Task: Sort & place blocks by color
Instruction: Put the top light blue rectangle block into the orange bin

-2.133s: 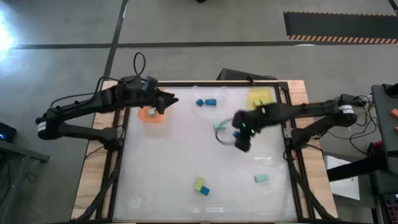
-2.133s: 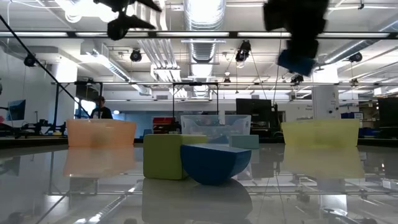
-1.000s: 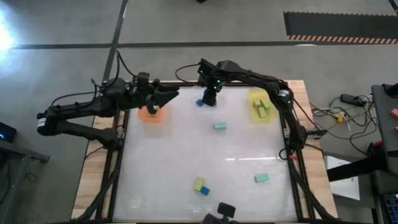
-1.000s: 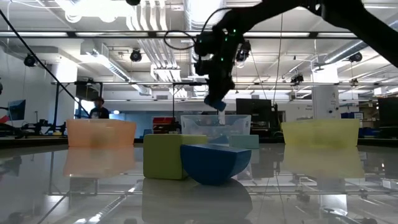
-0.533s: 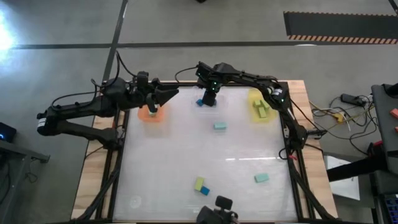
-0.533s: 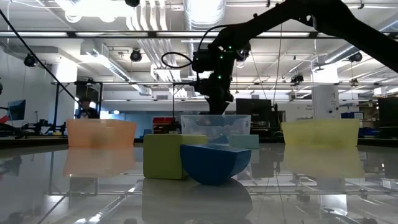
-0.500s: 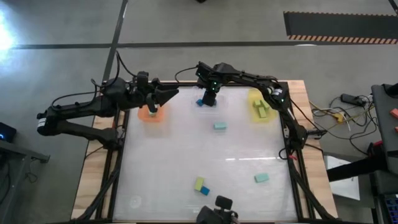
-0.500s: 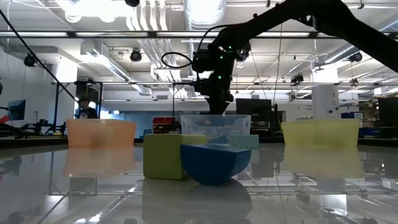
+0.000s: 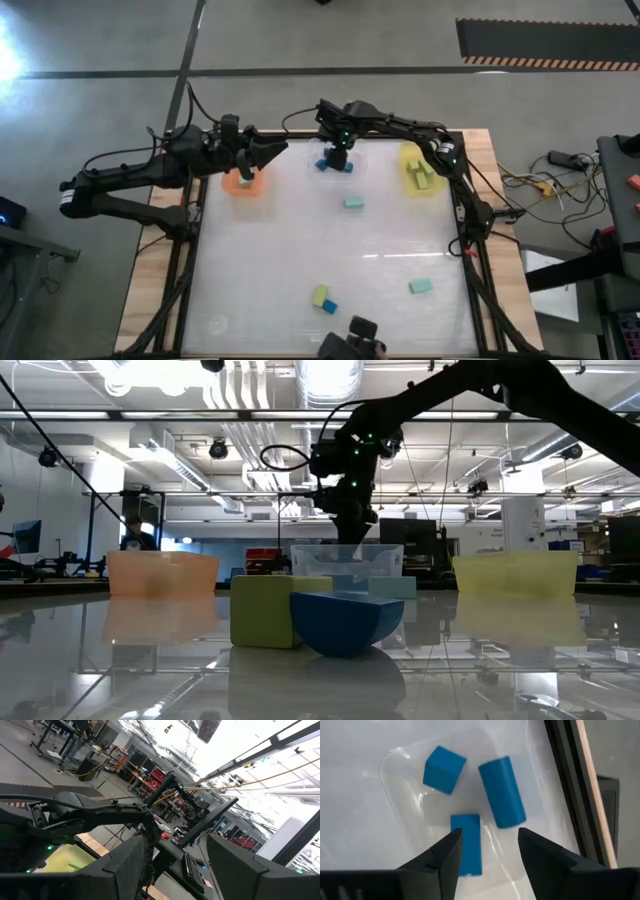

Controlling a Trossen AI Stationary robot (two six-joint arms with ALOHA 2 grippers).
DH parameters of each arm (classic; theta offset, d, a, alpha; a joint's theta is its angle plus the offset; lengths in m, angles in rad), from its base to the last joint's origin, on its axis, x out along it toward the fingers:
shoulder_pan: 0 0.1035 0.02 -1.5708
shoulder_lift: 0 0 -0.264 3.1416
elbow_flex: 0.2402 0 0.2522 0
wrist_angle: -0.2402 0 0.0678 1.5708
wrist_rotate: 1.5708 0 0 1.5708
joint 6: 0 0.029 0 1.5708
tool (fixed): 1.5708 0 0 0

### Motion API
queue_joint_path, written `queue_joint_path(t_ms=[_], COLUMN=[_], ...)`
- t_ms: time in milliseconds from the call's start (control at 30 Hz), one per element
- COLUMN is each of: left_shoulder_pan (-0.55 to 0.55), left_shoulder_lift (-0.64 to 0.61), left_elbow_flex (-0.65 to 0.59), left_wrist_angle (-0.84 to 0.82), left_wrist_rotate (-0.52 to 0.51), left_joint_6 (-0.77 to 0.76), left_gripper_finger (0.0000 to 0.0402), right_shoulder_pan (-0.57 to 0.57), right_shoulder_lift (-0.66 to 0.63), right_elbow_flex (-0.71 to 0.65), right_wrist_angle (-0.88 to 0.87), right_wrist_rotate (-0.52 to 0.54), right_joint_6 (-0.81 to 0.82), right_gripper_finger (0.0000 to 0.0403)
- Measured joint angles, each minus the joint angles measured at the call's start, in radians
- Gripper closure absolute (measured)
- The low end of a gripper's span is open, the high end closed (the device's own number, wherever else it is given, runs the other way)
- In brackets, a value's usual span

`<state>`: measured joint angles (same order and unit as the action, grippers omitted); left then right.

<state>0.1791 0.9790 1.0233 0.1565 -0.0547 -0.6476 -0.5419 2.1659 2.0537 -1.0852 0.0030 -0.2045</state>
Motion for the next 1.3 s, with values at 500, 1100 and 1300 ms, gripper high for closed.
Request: queue_joint_path(t_ms=[500,1100,1300], left_shoulder_pan=[0.0,0.0,0.0], left_shoulder_lift=[0.003,0.002,0.004], left_elbow_flex=[-0.016,-0.016,-0.016], left_wrist_angle=[-0.017,-0.017,-0.017], left_wrist_rotate=[0.0,0.001,0.002], left_joint_6=[0.0,0.0,0.0], left_gripper_finger=[0.0201,0.0201,0.0201], right_shoulder_pan=[0.062,0.291,0.325], right_shoulder_lift=[-0.181,-0.581,-0.712], right_elbow_flex=[0.051,-0.269,-0.562], right_wrist_angle=[-0.29,-0.057,0.174], right_wrist_rotate=[-0.22,-0.214,-0.212], right_joint_6=[0.232,0.244,0.266], right_gripper_finger=[0.0254,0.0272,0.0279])
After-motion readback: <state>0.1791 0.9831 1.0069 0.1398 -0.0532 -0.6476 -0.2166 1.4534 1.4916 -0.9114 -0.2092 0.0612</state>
